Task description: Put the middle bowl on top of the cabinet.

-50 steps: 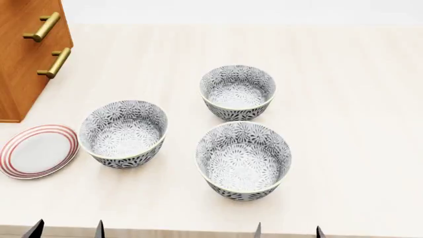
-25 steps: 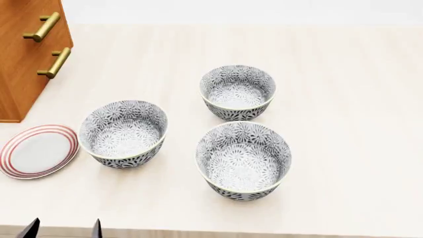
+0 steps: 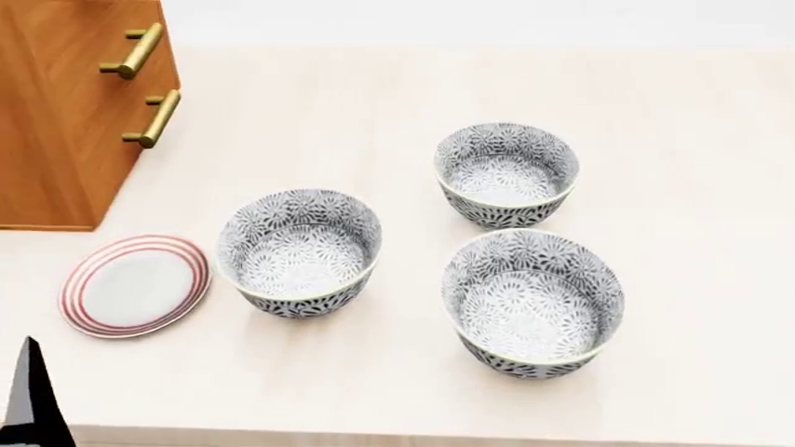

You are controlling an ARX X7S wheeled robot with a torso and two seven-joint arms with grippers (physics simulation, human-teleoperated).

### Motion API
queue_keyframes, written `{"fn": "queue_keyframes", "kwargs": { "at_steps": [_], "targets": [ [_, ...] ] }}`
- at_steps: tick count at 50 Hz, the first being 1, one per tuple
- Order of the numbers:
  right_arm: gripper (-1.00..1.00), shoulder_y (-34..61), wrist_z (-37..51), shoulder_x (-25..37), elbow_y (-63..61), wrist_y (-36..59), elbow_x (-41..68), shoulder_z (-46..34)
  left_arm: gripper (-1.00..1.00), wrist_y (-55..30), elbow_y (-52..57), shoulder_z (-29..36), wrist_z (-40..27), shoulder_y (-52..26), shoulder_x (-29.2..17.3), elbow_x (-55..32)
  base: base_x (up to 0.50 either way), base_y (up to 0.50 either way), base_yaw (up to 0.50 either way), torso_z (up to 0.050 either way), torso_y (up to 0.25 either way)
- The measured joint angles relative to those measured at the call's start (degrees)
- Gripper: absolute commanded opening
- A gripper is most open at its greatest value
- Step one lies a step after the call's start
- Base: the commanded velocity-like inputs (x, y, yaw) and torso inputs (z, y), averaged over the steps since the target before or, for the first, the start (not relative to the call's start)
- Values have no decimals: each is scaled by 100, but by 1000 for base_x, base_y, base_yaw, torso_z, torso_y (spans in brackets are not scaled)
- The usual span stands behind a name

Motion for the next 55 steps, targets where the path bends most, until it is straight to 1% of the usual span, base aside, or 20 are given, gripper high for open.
{"fn": "queue_keyframes", "kwargs": {
  "at_steps": [7,22,35,43,52,55],
  "targets": [
    [100,-26,68,28,-30,-31,-31,-19,100,-165,335,-184,-156,42,-56,-180,0,194,0,0,0],
    [100,-45,240,84,-49,-27,-141,-36,100,-215,637,-325,-245,108,-137,-474,0,500,0,0,0],
    [100,-32,395,112,-56,34,-206,-65,100,-185,647,-324,-293,108,-196,-534,0,0,0,0,0],
    [100,-39,471,144,-62,64,-222,-70,100,-174,619,-282,-315,104,-223,-545,389,0,0,0,0],
    [100,-42,566,161,-49,60,-237,-58,100,-175,593,-236,-349,92,-255,-553,0,0,0,0,0],
    [100,-56,590,173,-54,66,-237,-55,100,-172,592,-222,-361,99,-264,-553,448,36,0,0,0]
  ]
}}
